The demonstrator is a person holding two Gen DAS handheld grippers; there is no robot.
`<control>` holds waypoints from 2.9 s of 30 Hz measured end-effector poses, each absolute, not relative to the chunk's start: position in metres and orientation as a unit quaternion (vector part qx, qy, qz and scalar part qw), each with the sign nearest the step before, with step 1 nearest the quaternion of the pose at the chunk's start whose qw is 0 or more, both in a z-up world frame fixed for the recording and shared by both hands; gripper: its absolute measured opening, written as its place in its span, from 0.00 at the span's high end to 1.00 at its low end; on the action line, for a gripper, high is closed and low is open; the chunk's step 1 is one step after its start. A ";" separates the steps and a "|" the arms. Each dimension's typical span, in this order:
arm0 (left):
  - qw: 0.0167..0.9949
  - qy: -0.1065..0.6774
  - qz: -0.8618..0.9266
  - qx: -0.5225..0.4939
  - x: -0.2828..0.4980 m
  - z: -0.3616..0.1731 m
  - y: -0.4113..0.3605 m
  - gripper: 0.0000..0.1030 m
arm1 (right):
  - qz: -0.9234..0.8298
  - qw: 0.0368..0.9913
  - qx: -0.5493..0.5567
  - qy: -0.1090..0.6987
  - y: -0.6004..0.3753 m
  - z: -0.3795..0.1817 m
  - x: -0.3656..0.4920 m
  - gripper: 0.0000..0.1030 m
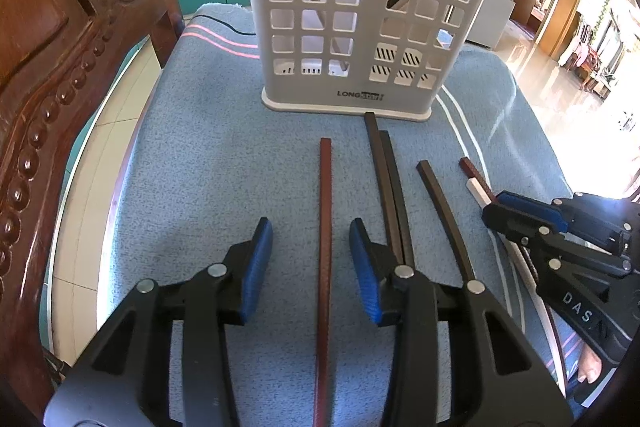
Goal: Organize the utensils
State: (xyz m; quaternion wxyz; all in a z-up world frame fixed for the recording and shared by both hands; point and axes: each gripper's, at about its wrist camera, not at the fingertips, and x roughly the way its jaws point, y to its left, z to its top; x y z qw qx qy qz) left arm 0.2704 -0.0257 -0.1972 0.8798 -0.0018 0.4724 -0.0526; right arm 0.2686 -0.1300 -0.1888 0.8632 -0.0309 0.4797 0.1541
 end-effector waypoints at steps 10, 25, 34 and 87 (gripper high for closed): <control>0.878 0.476 -0.048 -0.013 0.272 -0.196 -0.019 0.60 | 0.134 0.870 0.006 0.474 -0.155 -0.182 0.279 0.83; 0.878 0.476 -0.049 -0.008 0.273 -0.197 -0.021 0.56 | 0.138 0.862 -0.011 0.487 -0.151 -0.190 0.282 0.83; 0.879 0.475 -0.042 0.002 0.279 -0.197 -0.026 0.56 | 0.126 0.860 -0.091 0.486 -0.133 -0.195 0.277 0.83; 0.984 0.080 -0.039 -0.156 0.277 0.063 0.043 0.93 | 0.162 0.977 0.108 0.088 -0.171 0.104 0.274 0.94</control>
